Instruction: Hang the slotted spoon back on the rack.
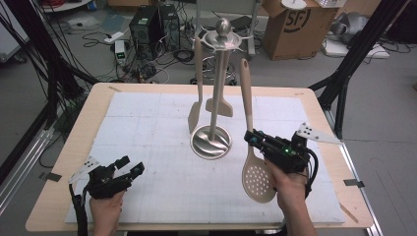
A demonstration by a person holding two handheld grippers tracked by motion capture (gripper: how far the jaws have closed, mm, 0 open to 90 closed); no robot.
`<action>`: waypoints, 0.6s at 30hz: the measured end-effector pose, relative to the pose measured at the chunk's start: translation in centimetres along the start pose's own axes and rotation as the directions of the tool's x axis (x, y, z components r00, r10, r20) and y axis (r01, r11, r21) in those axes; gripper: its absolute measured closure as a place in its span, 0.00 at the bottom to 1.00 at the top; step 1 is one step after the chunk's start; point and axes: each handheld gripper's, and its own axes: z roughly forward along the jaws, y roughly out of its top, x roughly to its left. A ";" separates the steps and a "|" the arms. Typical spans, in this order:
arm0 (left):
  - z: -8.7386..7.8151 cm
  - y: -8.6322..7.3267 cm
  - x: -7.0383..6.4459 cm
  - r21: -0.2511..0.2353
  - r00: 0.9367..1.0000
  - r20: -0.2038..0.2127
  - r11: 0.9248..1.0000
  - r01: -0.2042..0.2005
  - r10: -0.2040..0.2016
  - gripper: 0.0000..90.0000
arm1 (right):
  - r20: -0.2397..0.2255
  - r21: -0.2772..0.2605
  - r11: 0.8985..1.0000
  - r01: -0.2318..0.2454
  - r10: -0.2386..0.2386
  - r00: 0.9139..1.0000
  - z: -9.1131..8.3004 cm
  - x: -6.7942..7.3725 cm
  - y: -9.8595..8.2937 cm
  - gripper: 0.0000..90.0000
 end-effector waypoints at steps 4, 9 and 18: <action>-0.1 0.0 0.0 -0.001 1.000 0.000 1.000 0.008 -0.008 0.21 | -0.001 -0.030 1.000 0.009 -0.009 1.000 0.4 0.2 0.6 0.88; -0.1 0.1 0.1 0.000 1.000 0.000 1.000 0.000 0.000 0.21 | -0.002 -0.024 1.000 0.009 -0.009 1.000 0.7 0.0 0.6 0.88; -0.1 0.1 0.0 -0.001 1.000 0.002 1.000 0.001 -0.001 0.21 | -0.023 -0.060 0.998 -0.011 0.010 1.000 -0.3 -0.4 0.4 0.88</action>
